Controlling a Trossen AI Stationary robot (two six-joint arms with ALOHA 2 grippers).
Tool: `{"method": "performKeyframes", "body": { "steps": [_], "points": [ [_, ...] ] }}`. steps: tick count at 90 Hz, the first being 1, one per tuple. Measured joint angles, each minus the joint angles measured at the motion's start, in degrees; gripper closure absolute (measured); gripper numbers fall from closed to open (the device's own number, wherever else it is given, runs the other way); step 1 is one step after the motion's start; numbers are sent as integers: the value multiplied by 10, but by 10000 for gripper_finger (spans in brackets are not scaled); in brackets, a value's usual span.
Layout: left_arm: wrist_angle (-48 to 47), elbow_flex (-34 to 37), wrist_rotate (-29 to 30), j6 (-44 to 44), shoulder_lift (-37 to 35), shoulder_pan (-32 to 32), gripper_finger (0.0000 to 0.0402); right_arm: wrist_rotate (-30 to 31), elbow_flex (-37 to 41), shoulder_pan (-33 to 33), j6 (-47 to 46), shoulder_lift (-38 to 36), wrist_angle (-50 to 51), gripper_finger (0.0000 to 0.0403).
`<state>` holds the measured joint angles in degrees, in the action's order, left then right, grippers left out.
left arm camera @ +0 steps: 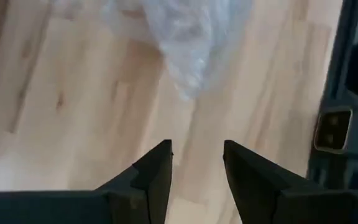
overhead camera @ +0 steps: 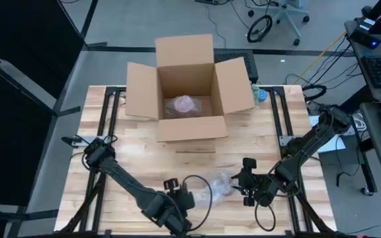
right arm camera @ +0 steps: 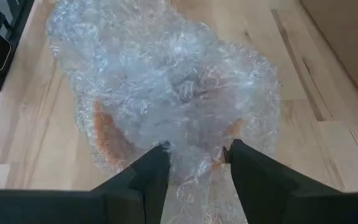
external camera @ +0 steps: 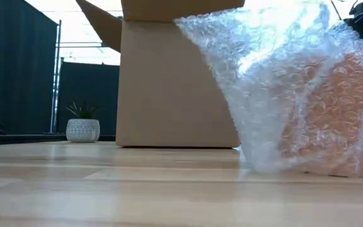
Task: Wrap mug
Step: Wrap the pink mug with transparent bubble wrap
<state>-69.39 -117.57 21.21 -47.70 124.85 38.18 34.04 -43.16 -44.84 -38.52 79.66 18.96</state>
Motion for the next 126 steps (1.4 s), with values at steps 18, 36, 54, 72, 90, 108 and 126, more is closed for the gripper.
{"method": "performKeyframes", "body": {
  "steps": [18, 36, 54, 72, 90, 108, 126],
  "points": [
    [124, 61, 8, 34, 48, -19, 268, 0, 0, 0, 0, 0, -2, 255],
    [196, 60, 37, 86, 42, -58, 268, 0, 0, 1, 1, 0, -2, 255],
    [240, 44, 45, 158, 38, -81, 268, 0, 0, 2, 2, 0, -3, 255],
    [288, 40, 45, 212, 38, -99, 268, -2, 0, 2, -2, 0, -2, 255],
    [327, 34, 46, 257, 35, -109, 268, -8, 0, 3, -9, 0, -3, 255],
    [364, 34, 45, 275, 41, -130, 268, -10, 0, 3, -9, 0, -3, 255],
    [370, 35, 4, 274, 78, -159, 268, -12, 0, 7, -9, 0, -4, 255]
  ]
}}
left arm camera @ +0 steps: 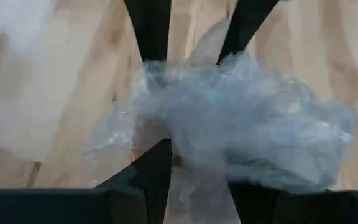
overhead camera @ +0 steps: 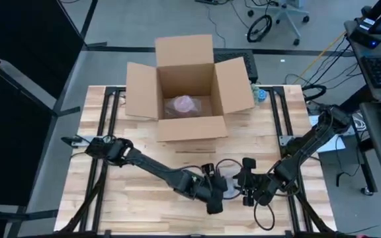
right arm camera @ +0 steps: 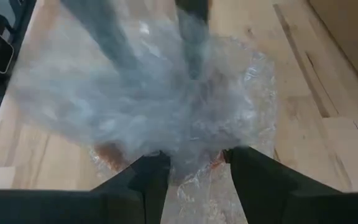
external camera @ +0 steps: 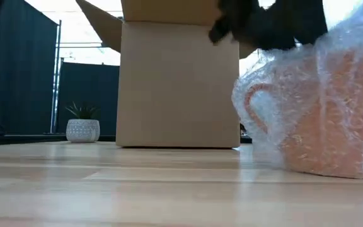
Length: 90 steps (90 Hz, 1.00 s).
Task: Wrap mug
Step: Wrap the pink mug with transparent bubble wrap
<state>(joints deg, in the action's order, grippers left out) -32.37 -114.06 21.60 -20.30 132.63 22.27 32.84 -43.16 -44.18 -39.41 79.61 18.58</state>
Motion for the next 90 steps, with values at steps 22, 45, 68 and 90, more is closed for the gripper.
{"method": "performKeyframes", "body": {
  "steps": [22, 45, 68, 90],
  "points": [
    [5, -2, -12, -3, 21, -5, 268, -5, -14, -1, 20, -2, 20, 255],
    [11, -1, -12, 0, 23, -5, 268, -48, -109, -12, 25, -31, 144, 255],
    [13, 0, -14, 9, 23, -5, 268, -29, -116, 10, 77, 10, 60, 255],
    [4, -18, -15, 31, 25, 4, 268, -82, -117, 42, 66, 99, 85, 255]
  ]
}}
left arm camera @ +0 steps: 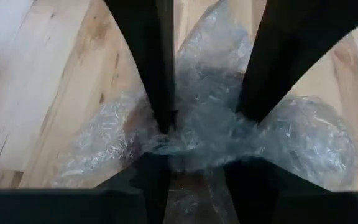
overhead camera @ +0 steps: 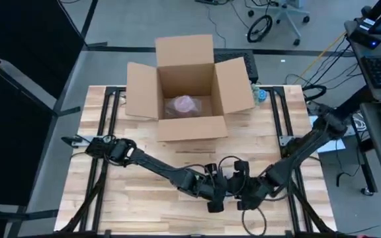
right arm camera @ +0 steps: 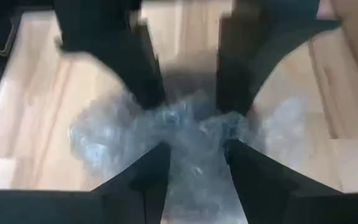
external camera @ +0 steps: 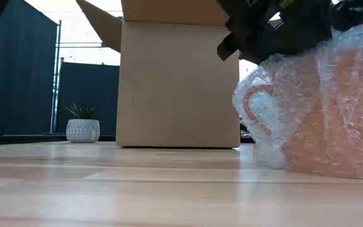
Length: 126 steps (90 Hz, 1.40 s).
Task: Wrap mug
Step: Wrap the pink mug with transparent bubble wrap
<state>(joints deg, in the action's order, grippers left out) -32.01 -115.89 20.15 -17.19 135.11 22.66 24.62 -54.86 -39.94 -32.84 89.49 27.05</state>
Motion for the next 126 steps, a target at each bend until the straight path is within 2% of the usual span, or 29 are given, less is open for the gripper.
{"method": "performKeyframes", "body": {
  "steps": [21, 42, 71, 101, 119, 126],
  "points": [
    [-36, -17, 7, 13, -19, 11, 268, -13, 1, 3, 1, 12, -4, 255],
    [-7, -27, 25, 27, -72, 14, 268, -9, 2, 6, 2, 10, -7, 255],
    [-17, -13, -4, -4, -24, -4, 268, -13, 4, 5, 5, 10, -4, 255],
    [-26, -13, -64, -16, 26, -21, 268, -12, 3, -4, 7, -1, 2, 255],
    [-8, -13, -82, -18, 30, -26, 268, -33, -49, -13, 6, -44, 68, 255],
    [-6, -12, -84, -18, 30, -26, 268, -27, -71, -16, -8, -59, 141, 255]
  ]
}}
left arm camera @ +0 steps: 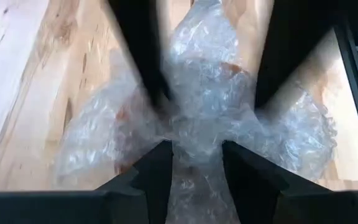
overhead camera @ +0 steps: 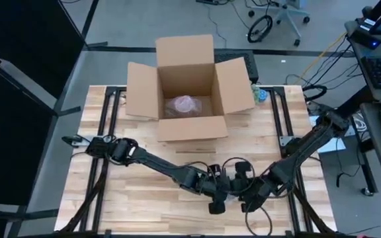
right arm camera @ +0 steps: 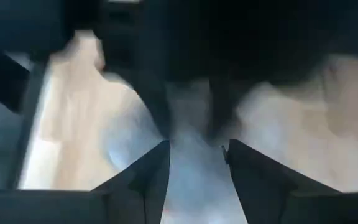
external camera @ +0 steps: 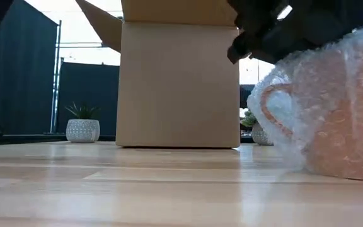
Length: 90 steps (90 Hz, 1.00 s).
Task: Wrap mug
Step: Wrap the pink mug with transparent bubble wrap
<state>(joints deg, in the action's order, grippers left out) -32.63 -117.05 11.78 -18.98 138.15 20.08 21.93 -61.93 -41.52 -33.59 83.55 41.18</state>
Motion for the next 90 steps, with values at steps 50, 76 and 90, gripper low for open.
{"method": "performKeyframes", "body": {
  "steps": [50, 76, 90],
  "points": [
    [1, 1, 2, -2, 0, 0, 268, -27, -20, 41, -126, 8, 62, 249],
    [0, 1, 3, 6, 0, 1, 268, -43, 22, 58, -138, 16, 27, 191],
    [2, 1, 4, 13, 1, 2, 268, -38, 57, 67, -173, 40, -8, 177]
  ]
}}
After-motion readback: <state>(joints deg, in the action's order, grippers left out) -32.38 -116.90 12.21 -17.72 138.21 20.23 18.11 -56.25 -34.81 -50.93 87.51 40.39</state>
